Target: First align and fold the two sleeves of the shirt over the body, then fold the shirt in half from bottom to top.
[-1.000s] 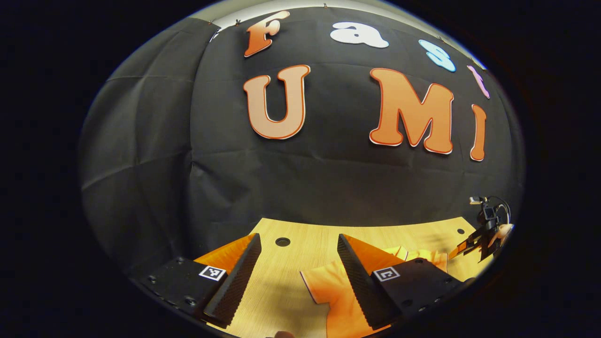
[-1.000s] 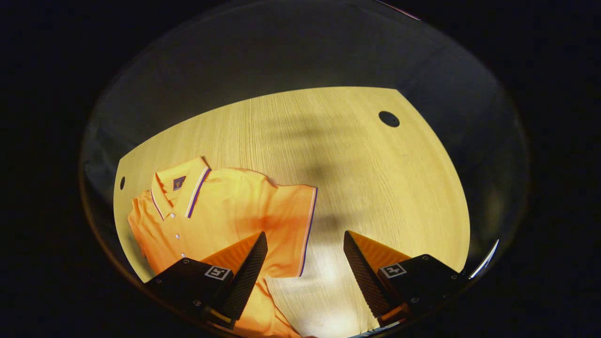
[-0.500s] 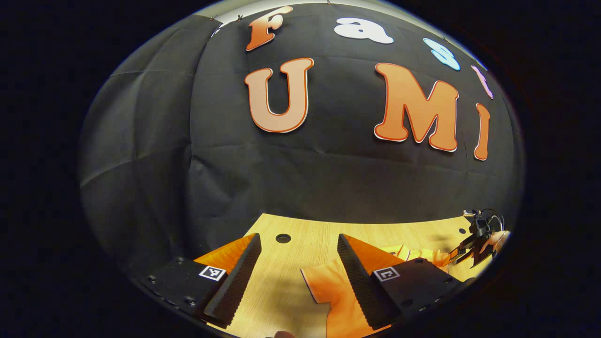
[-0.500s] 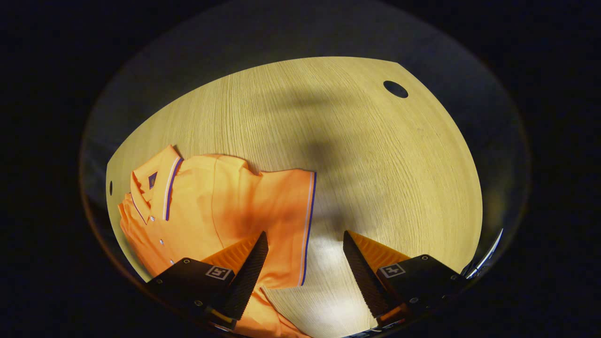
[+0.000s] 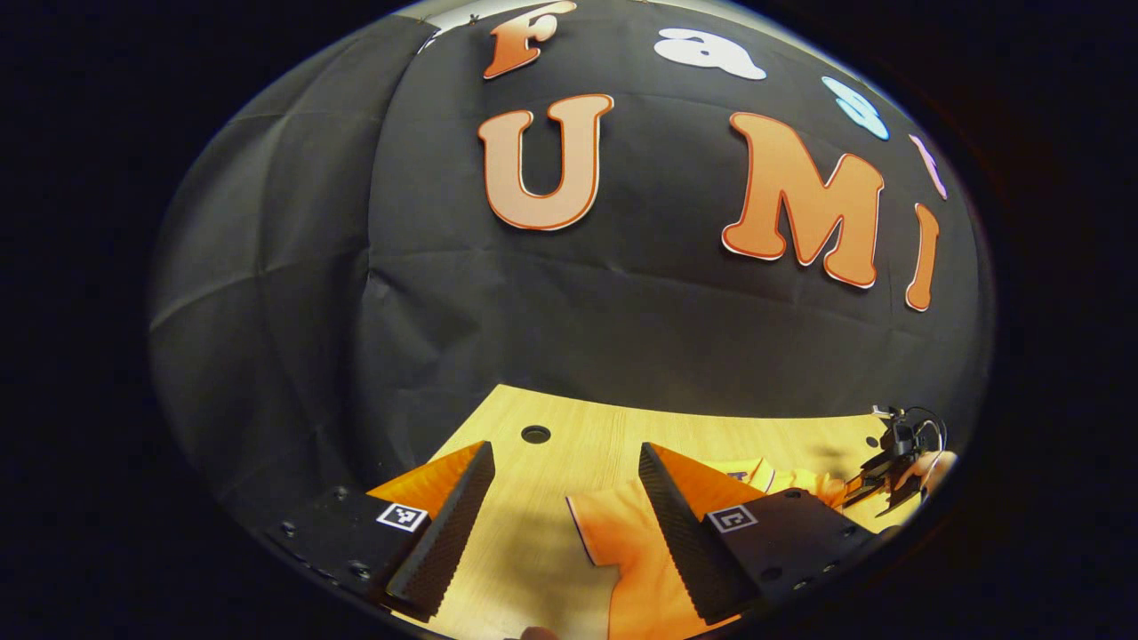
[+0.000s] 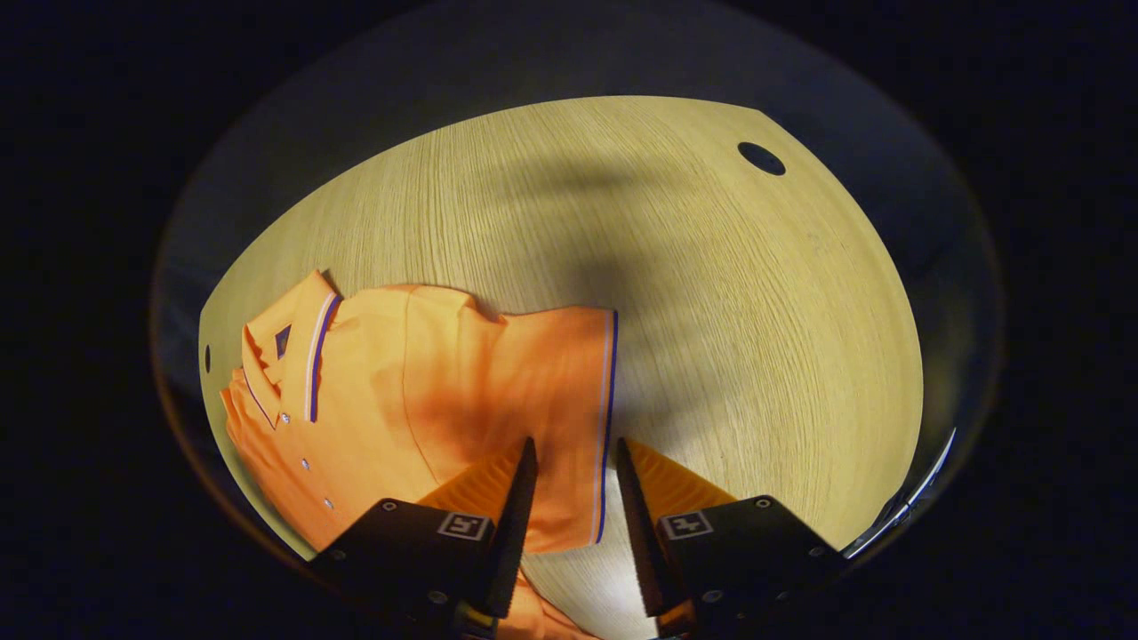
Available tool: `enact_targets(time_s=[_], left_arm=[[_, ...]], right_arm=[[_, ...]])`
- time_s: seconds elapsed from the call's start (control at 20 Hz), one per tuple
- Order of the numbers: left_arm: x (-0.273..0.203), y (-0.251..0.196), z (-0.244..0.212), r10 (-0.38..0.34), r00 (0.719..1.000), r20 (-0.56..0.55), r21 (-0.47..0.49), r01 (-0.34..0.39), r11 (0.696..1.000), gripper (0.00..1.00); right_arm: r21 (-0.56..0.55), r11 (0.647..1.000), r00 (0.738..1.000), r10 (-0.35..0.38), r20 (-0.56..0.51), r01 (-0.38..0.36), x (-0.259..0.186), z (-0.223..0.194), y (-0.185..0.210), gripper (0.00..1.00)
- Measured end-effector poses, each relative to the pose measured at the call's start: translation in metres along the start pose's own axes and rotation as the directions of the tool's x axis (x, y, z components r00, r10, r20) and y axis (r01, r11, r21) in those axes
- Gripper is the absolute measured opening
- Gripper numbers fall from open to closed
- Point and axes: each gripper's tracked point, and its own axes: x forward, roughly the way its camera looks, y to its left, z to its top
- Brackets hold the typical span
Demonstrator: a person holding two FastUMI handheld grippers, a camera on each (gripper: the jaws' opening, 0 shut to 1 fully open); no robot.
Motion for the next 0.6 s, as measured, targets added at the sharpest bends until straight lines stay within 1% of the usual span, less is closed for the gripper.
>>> enact_targets(time_s=[0.1, 0.15, 0.2, 0.25, 0.3, 0.35, 0.45, 0.6], left_arm=[[0.0, 0.002, -0.001, 0.005, 1.0, -0.01, -0.016, -0.005, 1.0, 0.98], [-0.001, 0.003, -0.002, 0.008, 1.0, -0.013, -0.02, -0.008, 1.0, 0.98], [-0.001, 0.002, -0.003, 0.008, 1.0, -0.012, -0.023, -0.009, 1.0, 0.98], [-0.002, 0.003, -0.002, 0.009, 1.0, -0.01, -0.024, -0.01, 1.0, 0.98], [-0.004, 0.004, -0.002, 0.012, 1.0, -0.007, -0.024, -0.012, 1.0, 0.98], [-0.006, 0.005, -0.002, 0.016, 1.0, -0.007, -0.023, -0.016, 1.0, 0.98], [-0.008, 0.006, -0.003, 0.015, 1.0, -0.009, -0.031, -0.016, 0.999, 0.98], [-0.011, 0.013, 0.001, 0.021, 1.0, -0.011, -0.039, -0.022, 0.999, 0.98]], right_arm=[[-0.004, 1.0, 1.0, 0.005, 0.019, -0.005, -0.002, 0.002, 0.002, 0.39], [0.007, 1.0, 1.0, 0.004, 0.025, -0.004, -0.002, 0.003, 0.003, 0.22], [0.004, 1.0, 0.999, 0.008, 0.038, -0.008, -0.001, 0.003, 0.004, 0.1], [-0.011, 1.0, 0.999, 0.018, 0.049, -0.017, -0.001, 0.002, 0.004, 0.1], [0.008, 1.0, 0.997, 0.025, 0.073, -0.025, 0.001, 0.008, 0.004, 0.1], [0.017, 0.999, 0.997, 0.037, 0.07, -0.039, -0.007, 0.005, 0.003, 0.0], [0.049, 0.997, 0.996, 0.048, 0.076, -0.052, -0.002, 0.004, 0.004, 0.0], [0.035, 0.998, 0.995, 0.055, 0.087, -0.059, -0.006, 0.005, 0.008, 0.0]])
